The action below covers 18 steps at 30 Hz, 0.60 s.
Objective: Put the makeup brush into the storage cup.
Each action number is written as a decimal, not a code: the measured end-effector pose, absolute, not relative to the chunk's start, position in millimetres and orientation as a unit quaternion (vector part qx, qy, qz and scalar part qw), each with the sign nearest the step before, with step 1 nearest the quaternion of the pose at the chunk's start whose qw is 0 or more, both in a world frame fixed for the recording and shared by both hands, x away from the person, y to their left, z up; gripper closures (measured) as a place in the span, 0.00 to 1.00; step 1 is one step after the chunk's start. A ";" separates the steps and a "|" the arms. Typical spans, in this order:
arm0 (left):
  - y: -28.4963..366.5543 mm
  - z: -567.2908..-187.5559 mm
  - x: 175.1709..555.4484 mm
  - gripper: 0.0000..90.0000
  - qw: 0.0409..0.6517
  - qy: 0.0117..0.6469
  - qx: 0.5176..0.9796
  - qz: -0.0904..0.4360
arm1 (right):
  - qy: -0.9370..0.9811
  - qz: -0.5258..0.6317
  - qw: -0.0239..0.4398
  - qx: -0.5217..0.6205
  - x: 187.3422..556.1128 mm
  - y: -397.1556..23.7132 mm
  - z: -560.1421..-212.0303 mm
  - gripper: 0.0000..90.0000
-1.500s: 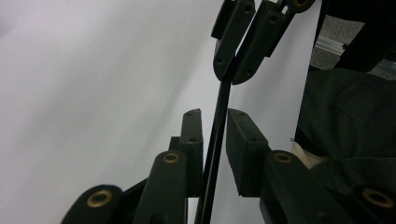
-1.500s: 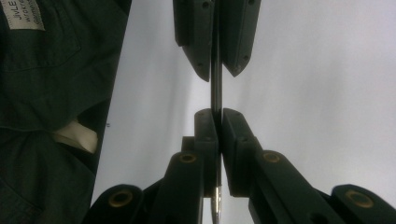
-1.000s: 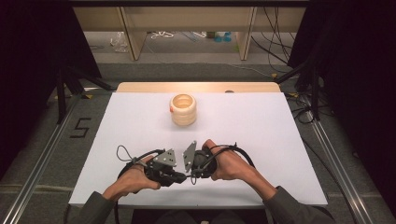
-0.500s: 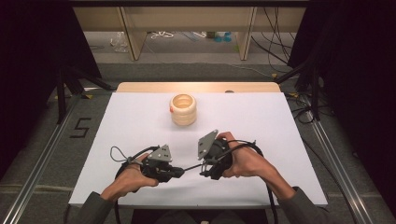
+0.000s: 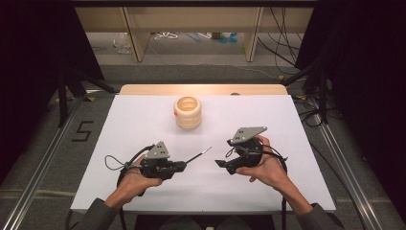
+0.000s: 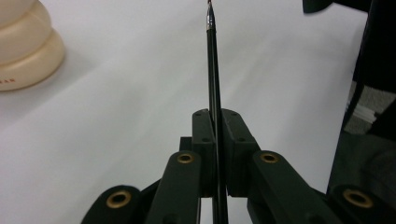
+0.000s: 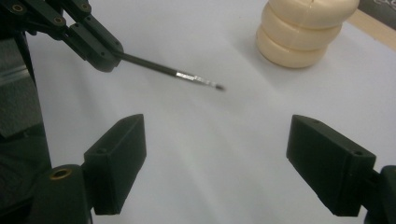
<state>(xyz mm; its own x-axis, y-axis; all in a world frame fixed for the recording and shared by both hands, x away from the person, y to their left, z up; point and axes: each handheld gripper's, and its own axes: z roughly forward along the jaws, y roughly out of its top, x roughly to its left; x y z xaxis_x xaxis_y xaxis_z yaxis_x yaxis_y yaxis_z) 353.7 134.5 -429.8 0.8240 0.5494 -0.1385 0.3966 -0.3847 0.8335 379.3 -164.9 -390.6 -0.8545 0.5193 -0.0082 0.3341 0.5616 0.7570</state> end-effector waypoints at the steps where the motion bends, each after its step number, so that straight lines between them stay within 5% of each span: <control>1: 135.5 -428.7 353.3 0.94 0.477 0.288 0.825 0.088 | 0.874 0.403 0.112 0.248 378.7 -164.5 -393.4 0.23; 18: 139.8 -425.7 350.2 0.94 0.524 0.318 0.780 0.124 | 0.814 0.499 0.075 0.288 381.5 -155.2 -404.5 0.24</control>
<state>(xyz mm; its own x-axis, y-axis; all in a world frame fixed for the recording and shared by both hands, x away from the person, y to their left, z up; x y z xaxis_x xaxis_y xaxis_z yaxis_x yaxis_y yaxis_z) 350.2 139.8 -425.7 0.7665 0.6269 -0.1397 0.3664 -0.2481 0.8968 381.5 -155.2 -404.5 -0.8229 0.5436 0.1655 0.3942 0.3364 0.8552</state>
